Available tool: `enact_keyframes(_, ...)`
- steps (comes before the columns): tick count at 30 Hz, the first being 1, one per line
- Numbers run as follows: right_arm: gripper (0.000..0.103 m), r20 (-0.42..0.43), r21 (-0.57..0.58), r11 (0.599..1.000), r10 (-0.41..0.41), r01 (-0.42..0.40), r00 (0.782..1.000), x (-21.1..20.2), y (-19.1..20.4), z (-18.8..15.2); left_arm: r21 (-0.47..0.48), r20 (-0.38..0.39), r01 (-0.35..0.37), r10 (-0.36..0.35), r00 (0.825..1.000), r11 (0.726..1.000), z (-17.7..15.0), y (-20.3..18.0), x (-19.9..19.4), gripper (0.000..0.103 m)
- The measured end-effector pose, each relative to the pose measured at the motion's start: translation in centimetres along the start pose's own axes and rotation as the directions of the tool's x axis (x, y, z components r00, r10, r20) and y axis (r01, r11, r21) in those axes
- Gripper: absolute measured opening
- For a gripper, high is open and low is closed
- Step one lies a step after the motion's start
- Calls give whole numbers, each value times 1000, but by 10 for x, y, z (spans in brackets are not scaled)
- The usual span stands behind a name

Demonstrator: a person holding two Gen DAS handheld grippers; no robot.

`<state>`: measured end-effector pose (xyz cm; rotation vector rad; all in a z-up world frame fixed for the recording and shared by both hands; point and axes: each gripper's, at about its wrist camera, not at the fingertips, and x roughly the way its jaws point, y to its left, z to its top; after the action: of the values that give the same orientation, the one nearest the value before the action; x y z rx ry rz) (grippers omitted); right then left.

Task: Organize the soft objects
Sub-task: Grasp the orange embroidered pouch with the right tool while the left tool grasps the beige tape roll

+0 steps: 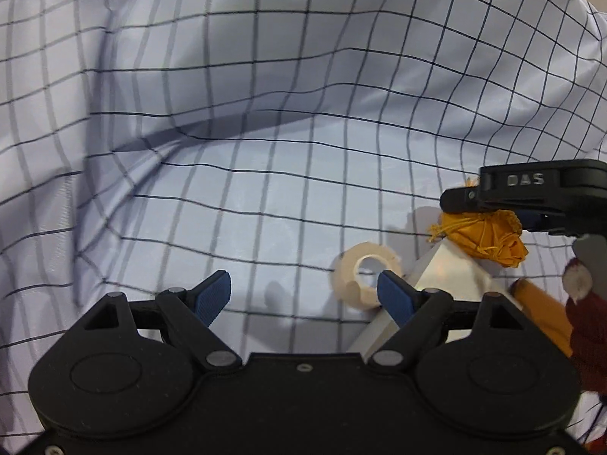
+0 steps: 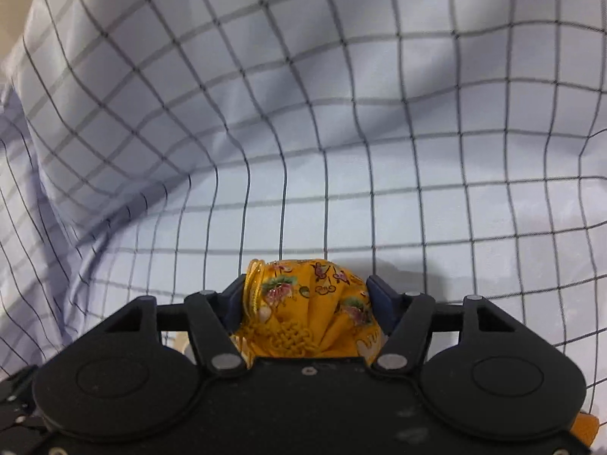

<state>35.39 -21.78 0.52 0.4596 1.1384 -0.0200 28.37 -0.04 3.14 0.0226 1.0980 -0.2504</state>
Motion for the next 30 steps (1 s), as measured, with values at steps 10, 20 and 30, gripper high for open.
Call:
enact_keyframes(10, 65, 143, -46, 999, -7, 14, 990, -33, -12, 2, -168, -116, 77, -97, 989, 983, 28, -9, 44, 81)
enact_keyframes(20, 65, 202, -114, 993, -19, 43, 979, -54, -21, -15, -191, -177, 46, -80, 981, 981, 32, -25, 69, 61)
enact_keyframes(30, 65, 203, -146, 989, -9, 39, 979, -53, -8, -14, -205, -136, 59, -88, 987, 977, 30, -11, 63, 44)
